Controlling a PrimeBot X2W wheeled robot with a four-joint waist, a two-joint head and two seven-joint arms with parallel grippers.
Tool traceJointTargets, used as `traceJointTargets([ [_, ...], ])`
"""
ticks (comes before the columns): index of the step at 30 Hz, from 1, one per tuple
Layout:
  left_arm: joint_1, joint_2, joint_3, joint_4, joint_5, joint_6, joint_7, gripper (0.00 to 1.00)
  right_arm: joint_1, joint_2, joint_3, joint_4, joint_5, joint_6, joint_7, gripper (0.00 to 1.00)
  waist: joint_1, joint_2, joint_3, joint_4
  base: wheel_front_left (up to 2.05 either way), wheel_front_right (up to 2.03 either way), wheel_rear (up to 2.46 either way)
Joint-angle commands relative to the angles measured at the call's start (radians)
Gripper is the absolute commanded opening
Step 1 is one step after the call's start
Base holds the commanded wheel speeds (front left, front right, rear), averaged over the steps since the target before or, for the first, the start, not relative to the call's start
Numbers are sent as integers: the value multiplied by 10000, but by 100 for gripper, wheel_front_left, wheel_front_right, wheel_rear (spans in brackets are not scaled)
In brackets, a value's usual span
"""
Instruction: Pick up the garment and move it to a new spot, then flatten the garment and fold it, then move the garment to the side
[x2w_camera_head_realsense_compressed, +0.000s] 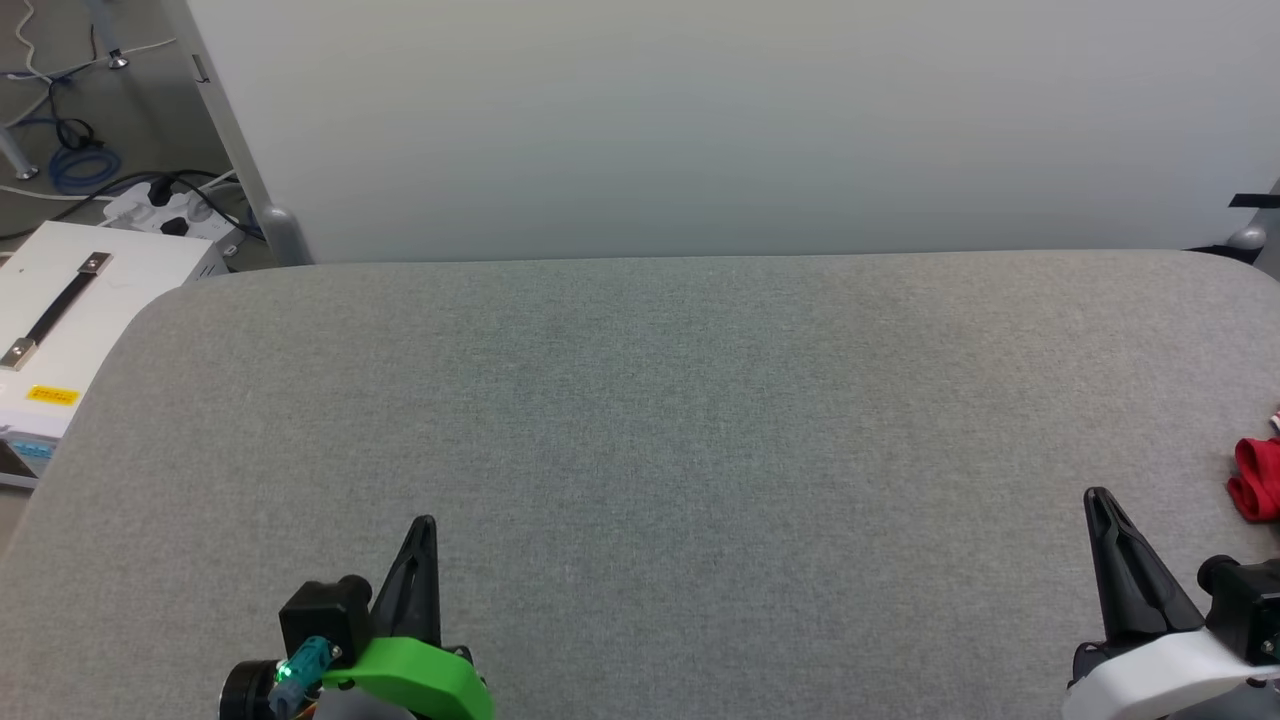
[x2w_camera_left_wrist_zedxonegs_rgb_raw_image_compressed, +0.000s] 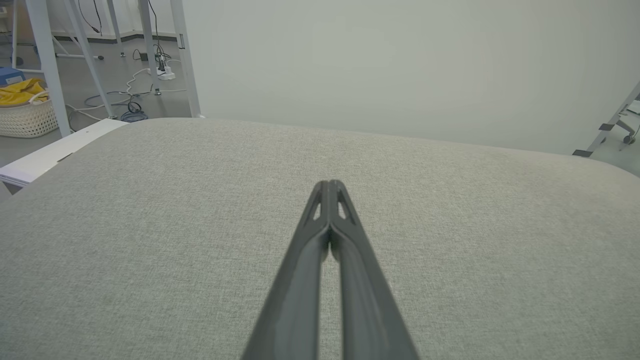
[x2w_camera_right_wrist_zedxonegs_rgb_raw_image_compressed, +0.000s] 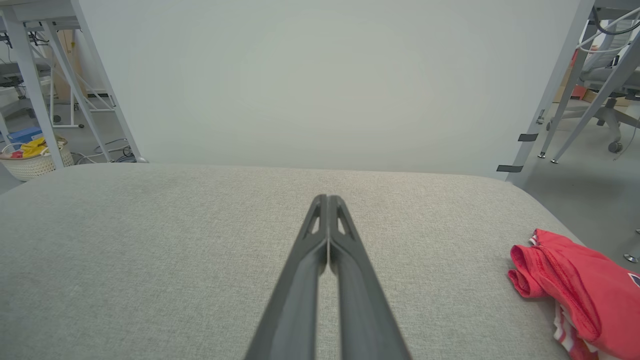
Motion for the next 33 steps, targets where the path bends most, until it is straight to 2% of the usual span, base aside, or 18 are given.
traceJointTargets([
  [1, -24, -43, 89, -84, 157, -97, 67, 0, -196, 45, 39, 79, -112, -1, -16, 0, 0, 0, 6, 3, 0, 0, 0],
  [33, -73, -353, 689, -579, 1094, -327, 686, 0, -659, 164, 191, 694, -507, -4, -50, 0, 0, 0, 140, 71, 0, 0, 0],
])
